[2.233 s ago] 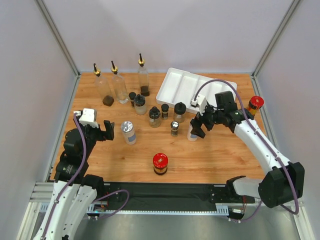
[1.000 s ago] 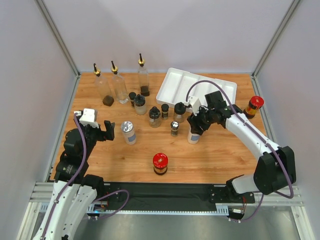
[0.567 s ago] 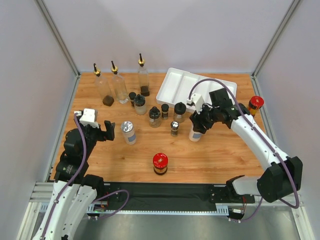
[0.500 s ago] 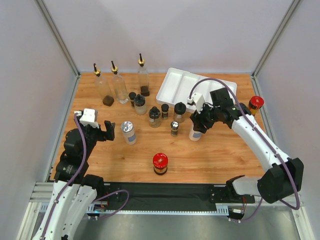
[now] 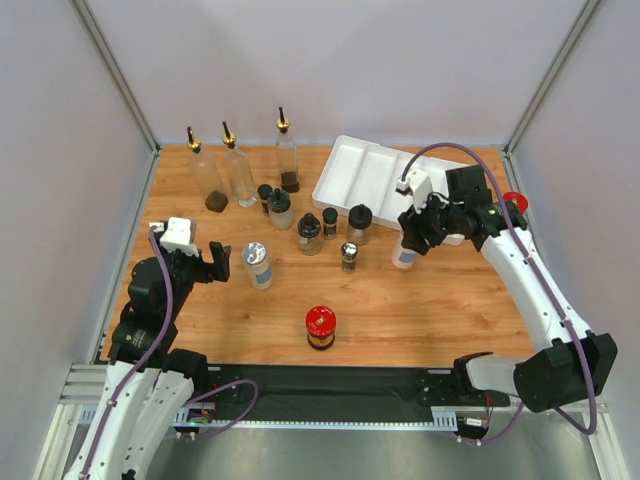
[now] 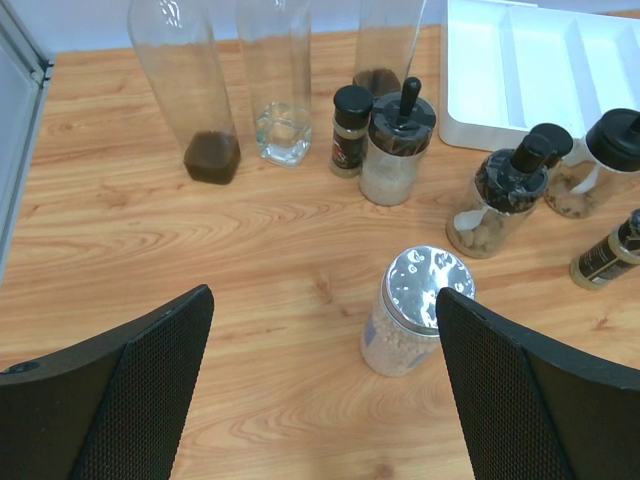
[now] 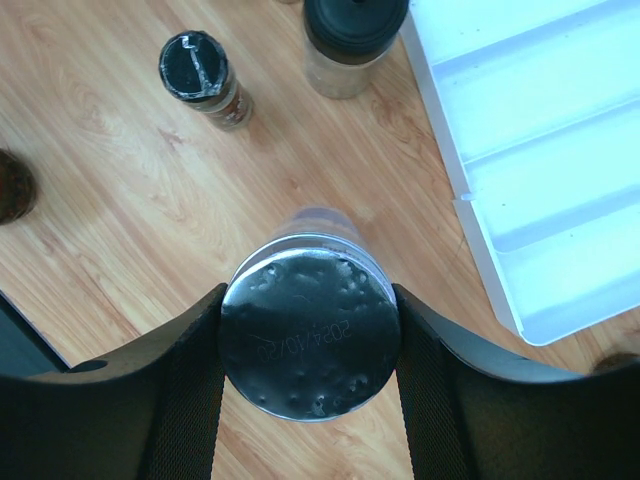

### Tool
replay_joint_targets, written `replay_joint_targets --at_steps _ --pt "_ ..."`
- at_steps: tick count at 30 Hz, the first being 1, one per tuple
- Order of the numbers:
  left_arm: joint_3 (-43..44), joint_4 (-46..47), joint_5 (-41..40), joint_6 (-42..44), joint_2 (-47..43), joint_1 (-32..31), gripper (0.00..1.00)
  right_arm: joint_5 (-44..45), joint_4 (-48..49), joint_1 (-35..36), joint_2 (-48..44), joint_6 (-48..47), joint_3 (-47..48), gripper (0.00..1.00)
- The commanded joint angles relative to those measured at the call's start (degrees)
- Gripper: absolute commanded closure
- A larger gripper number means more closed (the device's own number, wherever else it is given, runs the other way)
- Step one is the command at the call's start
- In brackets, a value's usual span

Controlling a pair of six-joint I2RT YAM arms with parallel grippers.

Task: Organize the condiment bottles
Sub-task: Pick up the bottle from the center of the board, then place the bottle in the storage box.

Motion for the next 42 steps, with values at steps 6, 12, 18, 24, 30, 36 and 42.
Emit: replay_joint_targets --at_steps 6,12,18,24,30,36,42 --pt "0.8 -0.2 0.0 0.5 -0.4 -0.5 0.00 -2.4 0.2 -5.7 -1.8 -0.5 6.4 0.91" --pt "0.8 -0.1 0.0 0.6 -0.5 -0.5 0.00 -3.3 0.0 -10.3 0.3 -0.7 10.3 0.92" --pt "0.8 -0.3 0.0 0.6 -0.4 -0.6 0.00 -3.5 -0.1 -13.9 3.5 -0.7 14.3 0.92" --pt "0.8 -0.3 -0.1 0.6 -0.3 -0.6 0.00 -3.3 1.0 -16.7 6.2 -0.3 16.6 0.92" --pt "0.8 -0.3 -0.1 0.6 -0.3 -0.6 0.00 -2.9 2.8 -19.1 9.3 0.3 18.6 0.92" --pt "0.8 -0.2 0.0 0.7 0.0 -0.6 0.00 -2.3 4.3 -20.9 13.3 1.2 22.1 0.92" --pt "0.7 -0.2 0.0 0.8 0.0 -0.6 0.00 0.9 7.4 -21.3 17.5 3.4 26.0 0.92"
